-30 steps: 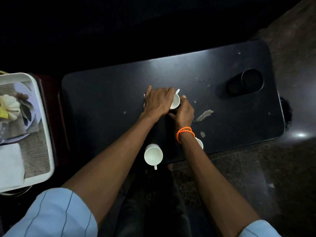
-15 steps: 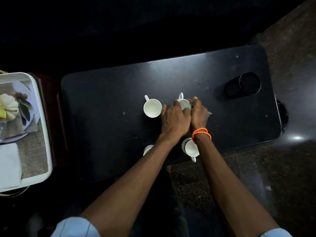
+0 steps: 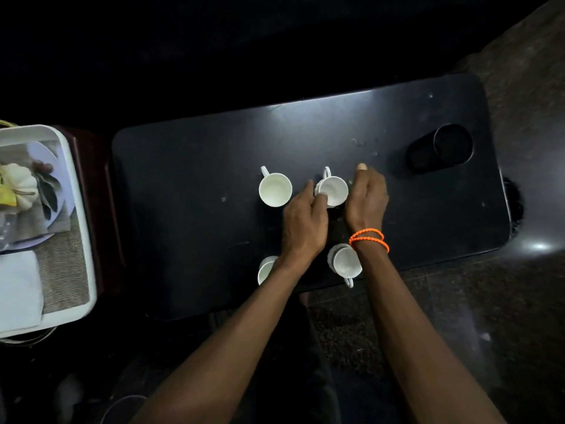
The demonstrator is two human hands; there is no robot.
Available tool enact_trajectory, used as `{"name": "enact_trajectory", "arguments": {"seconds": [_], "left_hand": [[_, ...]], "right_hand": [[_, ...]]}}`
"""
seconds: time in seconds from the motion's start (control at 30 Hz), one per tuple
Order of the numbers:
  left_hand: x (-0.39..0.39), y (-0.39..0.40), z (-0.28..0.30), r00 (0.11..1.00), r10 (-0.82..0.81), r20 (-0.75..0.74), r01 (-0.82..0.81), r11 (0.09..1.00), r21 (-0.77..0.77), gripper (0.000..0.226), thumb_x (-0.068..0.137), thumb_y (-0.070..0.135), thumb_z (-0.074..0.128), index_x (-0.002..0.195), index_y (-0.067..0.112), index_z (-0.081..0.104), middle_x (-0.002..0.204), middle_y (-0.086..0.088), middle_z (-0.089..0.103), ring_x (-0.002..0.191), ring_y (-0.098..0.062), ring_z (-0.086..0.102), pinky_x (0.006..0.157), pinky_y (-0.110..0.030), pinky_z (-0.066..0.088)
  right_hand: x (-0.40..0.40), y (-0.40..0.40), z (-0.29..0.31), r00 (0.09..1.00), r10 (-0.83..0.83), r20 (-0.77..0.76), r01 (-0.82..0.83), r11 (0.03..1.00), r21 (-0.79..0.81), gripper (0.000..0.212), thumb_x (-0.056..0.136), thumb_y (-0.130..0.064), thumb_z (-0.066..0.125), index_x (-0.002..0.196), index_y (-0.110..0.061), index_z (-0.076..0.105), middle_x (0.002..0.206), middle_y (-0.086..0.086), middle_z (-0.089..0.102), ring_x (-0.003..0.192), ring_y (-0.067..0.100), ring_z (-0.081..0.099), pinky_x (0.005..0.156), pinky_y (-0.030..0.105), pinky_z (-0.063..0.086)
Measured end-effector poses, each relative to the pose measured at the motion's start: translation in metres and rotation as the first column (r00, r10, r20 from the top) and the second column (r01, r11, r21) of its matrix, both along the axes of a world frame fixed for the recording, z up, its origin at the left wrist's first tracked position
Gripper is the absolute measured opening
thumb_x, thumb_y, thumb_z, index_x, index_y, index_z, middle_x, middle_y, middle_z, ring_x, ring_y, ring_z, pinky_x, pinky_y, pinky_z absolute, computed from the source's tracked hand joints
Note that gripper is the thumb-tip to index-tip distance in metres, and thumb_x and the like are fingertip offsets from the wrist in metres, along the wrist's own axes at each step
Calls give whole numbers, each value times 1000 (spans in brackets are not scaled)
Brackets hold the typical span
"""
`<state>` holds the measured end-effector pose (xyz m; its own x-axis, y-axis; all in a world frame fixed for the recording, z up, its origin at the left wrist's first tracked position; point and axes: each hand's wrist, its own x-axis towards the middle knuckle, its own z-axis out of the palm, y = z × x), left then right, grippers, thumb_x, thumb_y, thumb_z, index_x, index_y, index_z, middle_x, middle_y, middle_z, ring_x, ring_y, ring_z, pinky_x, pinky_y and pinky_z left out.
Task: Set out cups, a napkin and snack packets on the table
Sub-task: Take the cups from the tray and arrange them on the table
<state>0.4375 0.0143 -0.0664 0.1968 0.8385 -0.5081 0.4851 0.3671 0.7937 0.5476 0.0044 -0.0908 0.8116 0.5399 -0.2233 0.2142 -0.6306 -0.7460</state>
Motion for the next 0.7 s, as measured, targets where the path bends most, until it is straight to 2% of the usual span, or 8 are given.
{"name": "enact_trajectory", "arguments": {"seconds": [0.07, 0.13, 0.2, 0.27, 0.33, 0.4, 0.47, 0.7], "left_hand": [[-18, -2, 4, 979, 202, 39, -202, 979, 5, 31, 105, 22, 53, 122, 5, 72, 121, -10, 75, 105, -6, 62, 101, -28, 47], [-33, 1, 3, 935, 354, -7, -352, 932, 81, 35, 105, 22, 53, 131, 8, 71, 131, -6, 71, 111, 0, 57, 97, -4, 40], [-46, 10, -4, 893, 444, -73, -437, 895, 89, 36, 107, 23, 50, 135, 8, 66, 136, -7, 65, 112, 5, 48, 88, 6, 26], [-55, 19, -12, 895, 426, -130, -433, 901, -27, 42, 109, 32, 44, 140, 10, 61, 146, -7, 60, 130, -5, 47, 95, -3, 23], [-59, 25, -19, 917, 372, -144, -392, 907, -155, 49, 110, 42, 36, 145, 15, 58, 154, -5, 55, 145, -20, 45, 109, -21, 28], [-61, 31, -23, 940, 318, -125, -339, 913, -228, 56, 109, 51, 30, 142, 18, 62, 150, -7, 59, 142, -26, 52, 119, -35, 36], [-60, 35, -22, 952, 286, -114, -306, 915, -264, 64, 106, 59, 27, 132, 18, 69, 138, -11, 68, 131, -32, 61, 115, -48, 45], [-67, 48, -16, 940, 282, -191, -327, 904, -276, 84, 96, 74, 19, 114, 16, 76, 120, -13, 76, 121, -34, 66, 111, -51, 48]], "right_hand": [[-10, 3, 6, 996, 67, 66, -73, 992, 105, 35, 104, -25, 41, 106, -6, 70, 100, 2, 63, 99, 15, 55, 88, 27, 39], [-23, 10, 8, 982, 184, 34, -187, 971, 148, 37, 105, -27, 41, 119, -8, 70, 112, 1, 67, 105, 9, 56, 93, 20, 39], [-38, 20, 6, 951, 298, -77, -285, 947, 151, 41, 105, -33, 41, 127, -10, 67, 127, 2, 67, 115, 8, 56, 101, 19, 38], [-51, 30, 3, 919, 337, -202, -318, 940, 122, 43, 105, -40, 39, 128, -15, 66, 129, -2, 66, 114, 5, 54, 100, 21, 37], [-61, 39, -1, 902, 327, -280, -322, 944, 67, 42, 105, -46, 36, 116, -20, 67, 112, -8, 66, 102, 5, 53, 92, 25, 35], [-68, 45, -6, 892, 284, -350, -300, 954, 9, 41, 104, -49, 34, 100, -23, 64, 102, -7, 65, 96, 14, 55, 87, 29, 34], [-75, 47, -8, 881, 238, -409, -274, 961, -30, 43, 104, -51, 33, 84, -25, 60, 96, -5, 65, 94, 19, 57, 84, 31, 34], [-99, 37, -8, 874, 125, -469, -165, 985, -45, 46, 102, -52, 35, 88, -24, 69, 95, -2, 67, 97, 24, 62, 84, 34, 40]]}}
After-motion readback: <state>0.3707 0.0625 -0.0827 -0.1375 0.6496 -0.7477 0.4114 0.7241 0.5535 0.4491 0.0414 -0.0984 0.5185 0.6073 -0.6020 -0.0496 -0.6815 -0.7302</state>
